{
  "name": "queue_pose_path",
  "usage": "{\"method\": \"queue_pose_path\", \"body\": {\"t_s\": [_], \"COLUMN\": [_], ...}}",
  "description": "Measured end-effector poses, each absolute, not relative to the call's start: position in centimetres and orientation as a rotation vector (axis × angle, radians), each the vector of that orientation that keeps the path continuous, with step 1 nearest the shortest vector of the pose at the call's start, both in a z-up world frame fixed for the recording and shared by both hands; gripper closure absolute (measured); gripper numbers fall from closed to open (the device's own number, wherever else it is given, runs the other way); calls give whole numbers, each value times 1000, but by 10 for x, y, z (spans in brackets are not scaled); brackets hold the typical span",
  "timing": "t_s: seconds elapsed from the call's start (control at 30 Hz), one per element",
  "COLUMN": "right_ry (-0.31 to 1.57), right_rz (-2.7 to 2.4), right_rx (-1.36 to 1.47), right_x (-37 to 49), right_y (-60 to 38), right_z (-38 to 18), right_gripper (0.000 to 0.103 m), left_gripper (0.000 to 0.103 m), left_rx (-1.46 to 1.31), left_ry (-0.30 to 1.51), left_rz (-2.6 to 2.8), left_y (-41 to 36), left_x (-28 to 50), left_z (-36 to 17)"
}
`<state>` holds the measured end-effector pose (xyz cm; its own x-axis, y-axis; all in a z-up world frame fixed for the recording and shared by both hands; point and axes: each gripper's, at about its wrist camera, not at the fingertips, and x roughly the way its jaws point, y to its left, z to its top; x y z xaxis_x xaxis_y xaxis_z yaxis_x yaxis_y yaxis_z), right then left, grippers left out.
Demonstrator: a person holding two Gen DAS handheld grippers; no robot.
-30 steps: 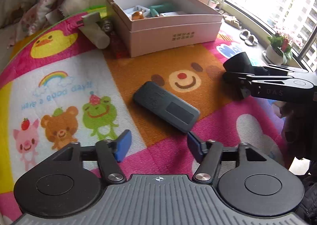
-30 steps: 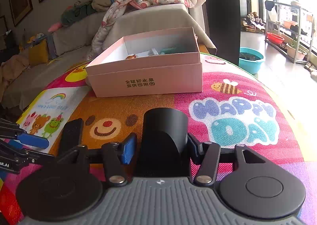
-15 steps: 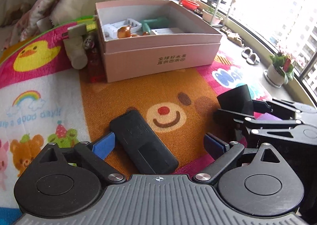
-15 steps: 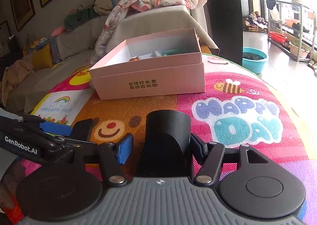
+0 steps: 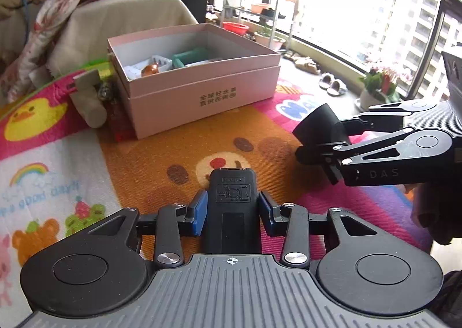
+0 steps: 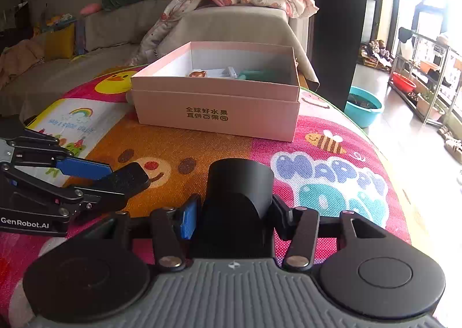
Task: Organize rigid objects
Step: 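Carry the stand into the pink box with right while left carries the black block in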
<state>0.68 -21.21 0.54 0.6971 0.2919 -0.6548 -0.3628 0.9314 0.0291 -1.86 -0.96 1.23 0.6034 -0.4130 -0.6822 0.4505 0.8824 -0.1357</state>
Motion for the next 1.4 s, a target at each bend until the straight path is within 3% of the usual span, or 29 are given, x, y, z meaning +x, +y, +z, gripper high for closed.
{"method": "queue_pose_path", "body": {"t_s": [0.2, 0.3, 0.4, 0.57, 0.83, 0.97, 1.03, 1.23, 1.4], "right_ry": [581, 469, 454, 570, 688, 717, 699, 586, 560], "right_rz": [393, 383, 363, 334, 368, 369, 355, 335, 320], "right_rx": [-25, -11, -15, -69, -148, -162, -157, -113, -87], "right_x": [30, 61, 107, 159, 177, 178, 171, 125, 80], "right_y": [-226, -223, -210, -179, -155, -152, -154, -173, -190], "right_z": [78, 128, 147, 112, 62, 53, 55, 74, 65], "right_gripper": [52, 52, 52, 52, 52, 50, 42, 42, 39], "left_gripper": [60, 60, 60, 60, 60, 60, 60, 60, 60], "left_rx": [78, 102, 55, -42, 17, -60, -108, -177, -225], "left_ry": [576, 423, 423, 588, 749, 707, 665, 519, 544], "left_rz": [-512, -463, -448, -433, -411, -401, -414, -358, -205], "left_y": [-3, -2, -1, 0, -14, 3, 14, 65, 119], "left_x": [11, 54, 117, 196, 233, 230, 222, 182, 160], "left_z": [83, 131, 145, 111, 55, 58, 70, 104, 93]}}
